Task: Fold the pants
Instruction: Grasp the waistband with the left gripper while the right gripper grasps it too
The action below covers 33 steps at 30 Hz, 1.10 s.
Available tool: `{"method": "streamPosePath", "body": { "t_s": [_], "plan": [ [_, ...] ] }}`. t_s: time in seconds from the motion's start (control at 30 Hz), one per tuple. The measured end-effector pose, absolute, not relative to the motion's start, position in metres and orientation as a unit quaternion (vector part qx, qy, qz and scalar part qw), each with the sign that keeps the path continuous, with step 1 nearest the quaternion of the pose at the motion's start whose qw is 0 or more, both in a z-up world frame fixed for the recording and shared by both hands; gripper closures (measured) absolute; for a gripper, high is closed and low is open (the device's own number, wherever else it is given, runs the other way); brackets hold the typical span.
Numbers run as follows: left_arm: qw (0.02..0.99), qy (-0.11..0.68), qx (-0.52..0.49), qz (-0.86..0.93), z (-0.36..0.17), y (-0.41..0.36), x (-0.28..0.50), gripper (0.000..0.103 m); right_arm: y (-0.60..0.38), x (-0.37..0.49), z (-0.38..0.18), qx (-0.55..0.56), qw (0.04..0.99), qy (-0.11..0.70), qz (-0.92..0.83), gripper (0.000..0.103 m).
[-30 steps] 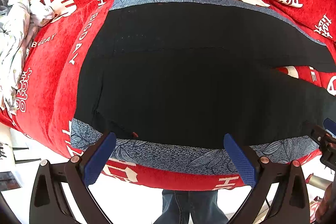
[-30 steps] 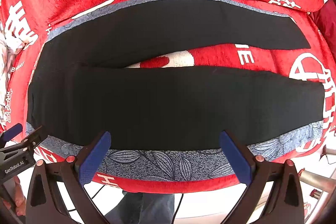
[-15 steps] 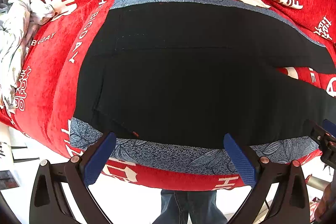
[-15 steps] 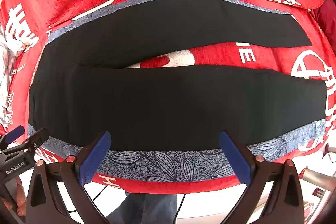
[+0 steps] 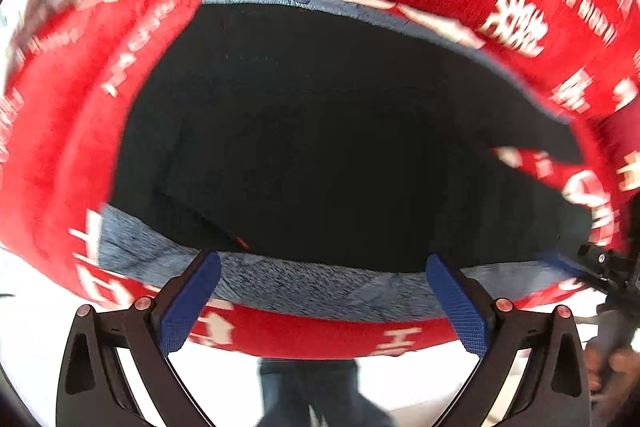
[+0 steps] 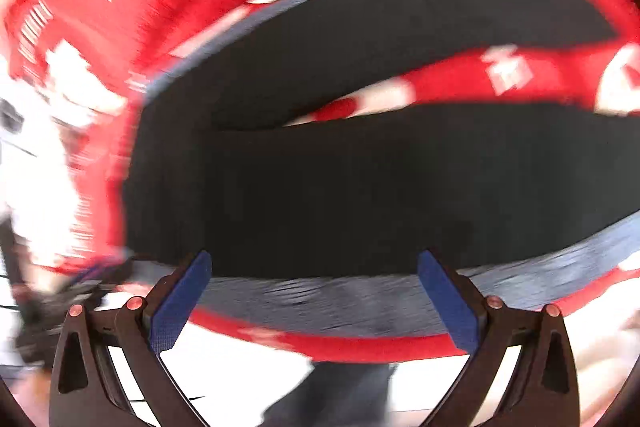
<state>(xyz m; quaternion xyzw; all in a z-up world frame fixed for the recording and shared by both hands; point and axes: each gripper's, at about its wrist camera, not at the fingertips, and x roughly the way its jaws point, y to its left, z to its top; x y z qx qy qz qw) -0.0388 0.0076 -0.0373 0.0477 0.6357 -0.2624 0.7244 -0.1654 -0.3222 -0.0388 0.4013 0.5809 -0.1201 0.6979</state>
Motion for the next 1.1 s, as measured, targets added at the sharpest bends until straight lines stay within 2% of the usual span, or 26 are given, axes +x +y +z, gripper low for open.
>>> {"method": "streamPosePath", "body": {
  "t_s": [0.1,0.17,0.23,0.47,0.6,0.77,0.87,0.9,0.93,0.97,1.0,1.1],
  "plan": [
    [0.694,0.661,-0.007,-0.287,-0.057,0.036,-0.033,0.0,-0.326,-0.188,-0.06,0.534,0.66,0.528,-0.024,0.002],
    [0.678,0.677,-0.033,-0.286,-0.077,0.054,-0.032,0.0,-0.322,-0.206,-0.085,0.588,0.624,0.515,0.008,0.012],
    [0.662,0.692,-0.058,-0.281,-0.095,0.069,-0.032,0.0,-0.318,-0.221,-0.106,0.616,0.597,0.514,0.016,0.028],
    [0.651,0.702,-0.127,-0.259,-0.126,0.083,-0.029,0.0,-0.309,-0.251,-0.155,0.649,0.555,0.519,0.015,0.029],
    [0.666,0.673,-0.156,-0.283,-0.111,0.081,-0.024,0.0,-0.319,-0.242,-0.147,0.665,0.572,0.481,0.014,0.029],
    [0.669,0.68,-0.152,-0.257,-0.127,0.082,-0.022,0.0,-0.323,-0.238,-0.146,0.68,0.577,0.452,0.013,0.029],
    [0.684,0.68,-0.124,-0.235,-0.123,0.078,-0.024,0.014,-0.316,-0.243,-0.153,0.689,0.564,0.455,0.005,0.03],
    [0.688,0.679,-0.116,-0.228,-0.121,0.079,-0.024,0.027,-0.322,-0.244,-0.153,0.698,0.559,0.447,0.003,0.037],
    [0.69,0.68,-0.109,-0.222,-0.118,0.08,-0.023,0.046,-0.321,-0.247,-0.156,0.712,0.549,0.439,-0.007,0.056],
    [0.687,0.68,-0.121,-0.229,-0.116,0.084,-0.021,0.057,-0.321,-0.245,-0.154,0.719,0.543,0.434,-0.015,0.07],
    [0.675,0.683,-0.149,-0.238,-0.116,0.089,-0.016,0.073,-0.322,-0.245,-0.152,0.721,0.543,0.431,-0.024,0.093],
    [0.673,0.682,-0.171,-0.232,-0.103,0.09,-0.004,0.077,-0.33,-0.238,-0.127,0.696,0.568,0.438,-0.033,0.094]
  ]
}}
